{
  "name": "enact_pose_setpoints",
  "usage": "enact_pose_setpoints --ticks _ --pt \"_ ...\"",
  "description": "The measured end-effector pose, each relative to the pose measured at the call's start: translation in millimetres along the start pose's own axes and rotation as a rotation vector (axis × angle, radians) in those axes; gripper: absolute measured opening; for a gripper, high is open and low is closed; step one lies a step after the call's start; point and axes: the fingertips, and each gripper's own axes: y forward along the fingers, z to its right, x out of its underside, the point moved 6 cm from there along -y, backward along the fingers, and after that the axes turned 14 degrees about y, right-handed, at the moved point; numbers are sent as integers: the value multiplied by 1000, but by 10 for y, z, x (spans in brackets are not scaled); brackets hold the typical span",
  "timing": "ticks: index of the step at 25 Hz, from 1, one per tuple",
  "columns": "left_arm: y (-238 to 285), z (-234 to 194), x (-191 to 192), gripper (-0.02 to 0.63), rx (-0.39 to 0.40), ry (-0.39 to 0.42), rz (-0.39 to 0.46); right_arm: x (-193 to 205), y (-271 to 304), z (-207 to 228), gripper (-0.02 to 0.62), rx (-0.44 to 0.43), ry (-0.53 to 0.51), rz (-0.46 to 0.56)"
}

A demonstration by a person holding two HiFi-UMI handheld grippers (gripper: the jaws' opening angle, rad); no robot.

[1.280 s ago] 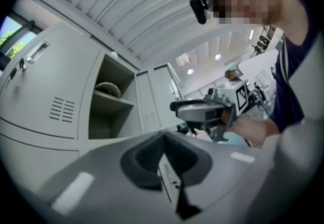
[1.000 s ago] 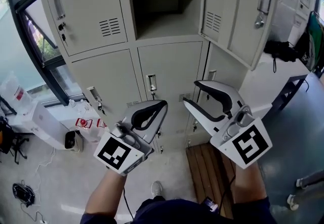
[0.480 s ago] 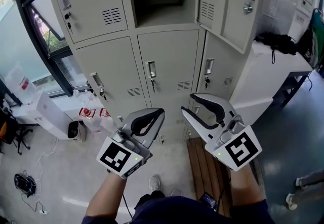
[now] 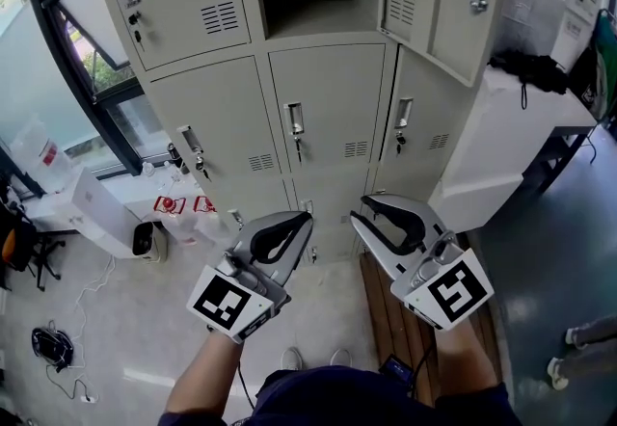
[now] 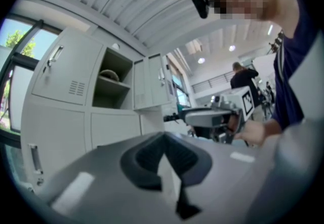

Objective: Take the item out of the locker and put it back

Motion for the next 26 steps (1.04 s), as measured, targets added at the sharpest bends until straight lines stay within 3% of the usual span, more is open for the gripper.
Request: enact_pose_setpoints --ticks 9,26 --pt "-318 -95 206 4 26 -44 -6 260 18 -252 55 43 85 -16" --pt "-548 -177 420 3 91 -92 0 531 147 -503 47 110 151 -56"
